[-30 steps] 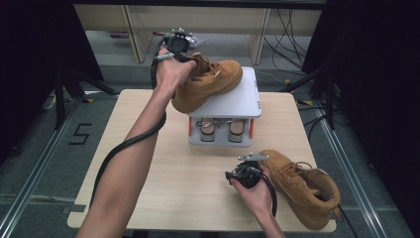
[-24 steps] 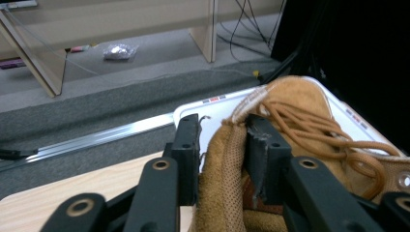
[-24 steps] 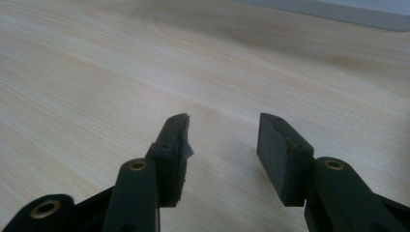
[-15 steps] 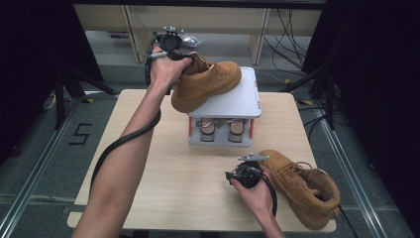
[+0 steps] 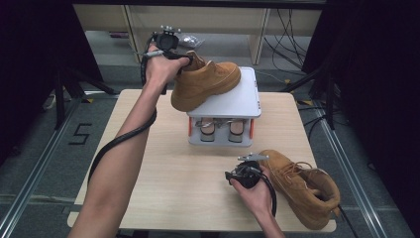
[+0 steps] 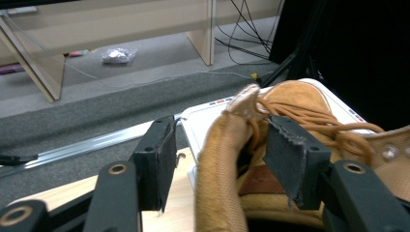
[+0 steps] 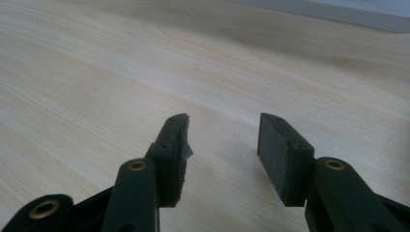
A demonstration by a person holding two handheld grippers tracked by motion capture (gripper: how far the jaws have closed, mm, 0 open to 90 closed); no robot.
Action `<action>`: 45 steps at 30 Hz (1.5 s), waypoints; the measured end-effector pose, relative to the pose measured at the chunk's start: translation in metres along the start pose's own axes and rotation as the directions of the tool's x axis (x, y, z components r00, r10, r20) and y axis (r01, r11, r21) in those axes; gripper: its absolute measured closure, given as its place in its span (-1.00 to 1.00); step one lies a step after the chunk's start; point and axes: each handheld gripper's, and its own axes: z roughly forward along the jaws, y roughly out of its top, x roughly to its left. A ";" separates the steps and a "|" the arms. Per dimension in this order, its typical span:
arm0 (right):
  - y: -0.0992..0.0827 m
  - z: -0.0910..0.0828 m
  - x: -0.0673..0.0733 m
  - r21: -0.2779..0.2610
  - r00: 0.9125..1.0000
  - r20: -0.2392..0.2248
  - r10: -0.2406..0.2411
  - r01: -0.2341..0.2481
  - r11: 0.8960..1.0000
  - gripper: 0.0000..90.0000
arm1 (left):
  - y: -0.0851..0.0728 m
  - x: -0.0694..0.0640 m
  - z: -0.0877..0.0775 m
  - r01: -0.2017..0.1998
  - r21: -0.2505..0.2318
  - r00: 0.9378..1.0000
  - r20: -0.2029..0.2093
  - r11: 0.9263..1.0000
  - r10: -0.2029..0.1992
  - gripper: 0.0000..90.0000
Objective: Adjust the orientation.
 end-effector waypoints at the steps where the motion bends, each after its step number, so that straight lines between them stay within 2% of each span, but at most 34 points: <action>1: 0.000 0.000 0.002 -0.006 1.000 0.010 0.007 -0.007 1.000 0.22 | 0.000 0.000 -0.001 0.002 -0.002 1.000 0.001 1.000 -0.002 -0.02; 4: 0.000 0.001 0.002 -0.006 1.000 -0.003 0.010 -0.010 1.000 0.22 | 0.001 0.000 -0.005 0.003 0.008 1.000 0.030 1.000 -0.003 -0.02; 6: 0.000 0.001 0.002 -0.007 1.000 -0.006 0.018 -0.018 1.000 0.22 | 0.004 0.001 -0.010 0.025 -0.017 0.999 0.038 1.000 -0.024 0.00; 8: 0.000 0.001 0.002 -0.007 1.000 -0.005 0.013 -0.013 1.000 0.22 | 0.005 0.003 -0.017 0.023 -0.025 0.999 0.038 0.999 -0.022 0.03; 9: 0.000 0.001 0.002 -0.009 1.000 -0.007 0.019 -0.019 1.000 0.22 | 0.005 0.004 -0.020 0.025 -0.025 0.999 0.043 0.999 -0.024 0.06; 11: 0.001 0.001 0.001 -0.010 1.000 -0.007 -0.003 0.003 1.000 0.22 | 0.006 0.005 -0.027 0.038 -0.033 0.998 0.059 0.999 -0.036 0.14; 13: 0.002 0.000 0.003 -0.003 1.000 -0.008 0.010 -0.010 1.000 0.22 | 0.005 0.008 -0.033 0.043 -0.033 0.997 0.063 0.999 -0.041 0.21; 14: 0.002 0.002 0.003 -0.025 1.000 -0.013 -0.001 0.000 1.000 0.22 | 0.004 0.009 -0.036 0.041 -0.027 0.997 0.059 0.999 -0.039 0.25; 17: 0.004 0.001 0.005 -0.014 1.000 -0.012 0.000 0.000 1.000 0.22 | 0.001 0.015 -0.041 0.028 -0.008 0.997 0.074 1.000 -0.027 0.34; 18: 0.005 0.002 0.005 -0.027 1.000 -0.012 -0.011 0.011 1.000 0.23 | -0.001 0.018 -0.044 0.048 -0.008 0.994 0.099 0.999 -0.047 0.39; 19: 0.005 0.001 0.006 -0.018 1.000 -0.013 0.006 -0.006 1.000 0.24 | -0.003 0.021 -0.046 0.061 -0.014 0.993 0.103 0.998 -0.059 0.44; 22: 0.007 0.002 0.005 -0.034 1.000 -0.009 -0.014 0.014 0.999 0.25 | -0.011 0.029 -0.051 0.058 -0.008 0.994 0.096 0.998 -0.057 0.56; 23: 0.008 0.000 0.007 -0.015 1.000 -0.004 0.003 -0.003 1.000 0.26 | -0.014 0.032 -0.052 0.060 -0.007 0.993 0.098 0.998 -0.059 0.60; 25: 0.008 0.000 0.007 -0.013 1.000 -0.011 0.008 -0.009 1.000 0.27 | -0.019 0.036 -0.054 0.075 -0.017 0.992 0.103 0.997 -0.073 0.66; 26: 0.008 0.001 0.006 -0.028 1.000 -0.009 -0.013 0.013 1.000 0.28 | -0.022 0.038 -0.055 0.064 -0.013 0.993 0.095 0.998 -0.063 0.69; 28: 0.010 0.000 0.008 -0.025 1.000 -0.016 0.004 -0.005 1.000 0.31 | -0.031 0.040 -0.055 0.054 -0.004 0.994 0.100 0.999 -0.054 0.72; 29: 0.011 0.000 0.007 -0.043 1.000 -0.008 -0.015 0.015 0.999 0.33 | -0.035 0.042 -0.055 0.044 0.001 0.994 0.096 0.999 -0.044 0.75; 30: 0.012 -0.002 0.008 -0.033 1.000 -0.005 0.000 0.000 0.999 0.35 | -0.040 0.044 -0.055 0.026 0.004 0.996 0.091 1.000 -0.026 0.77; 32: 0.015 -0.004 0.009 -0.043 1.000 -0.009 0.005 -0.006 0.999 0.42 | -0.047 0.047 -0.053 0.015 -0.002 0.997 0.076 1.000 -0.015 0.82; 35: 0.021 -0.008 0.010 -0.053 1.000 -0.010 -0.007 0.006 0.999 0.57 | -0.059 0.050 -0.049 -0.010 0.002 0.998 0.057 1.000 0.010 0.89; 37: 0.024 -0.012 0.011 -0.066 1.000 -0.001 -0.016 0.016 0.998 0.66 | -0.066 0.050 -0.047 -0.012 0.005 0.998 0.056 1.000 0.012 0.93; 38: 0.025 -0.012 0.012 -0.076 1.000 -0.020 0.008 -0.009 0.997 0.68 | -0.071 0.049 -0.045 -0.004 0.003 0.998 0.057 1.000 0.004 0.95; 40: 0.028 -0.016 0.013 -0.078 1.000 -0.006 0.007 -0.008 0.997 0.74 | -0.078 0.048 -0.042 0.006 0.000 0.998 0.059 1.000 -0.006 0.97; 41: 0.030 -0.018 0.009 -0.088 1.000 -0.003 -0.029 0.029 0.996 0.74 | -0.081 0.049 -0.041 0.006 0.000 0.998 0.059 1.000 -0.006 0.98; 43: 0.031 -0.020 0.010 -0.081 1.000 0.000 -0.006 0.006 0.997 0.77 | -0.086 0.048 -0.040 0.009 -0.006 0.998 0.055 1.000 -0.009 0.98; 44: 0.031 -0.022 0.009 -0.080 1.000 0.005 -0.012 0.012 0.997 0.79 | -0.089 0.048 -0.039 0.009 -0.007 0.998 0.055 1.000 -0.009 0.98; 45: 0.032 -0.023 0.011 -0.086 1.000 -0.008 0.009 -0.010 0.996 0.80 | -0.091 0.048 -0.038 0.016 -0.014 0.998 0.055 1.000 -0.015 0.98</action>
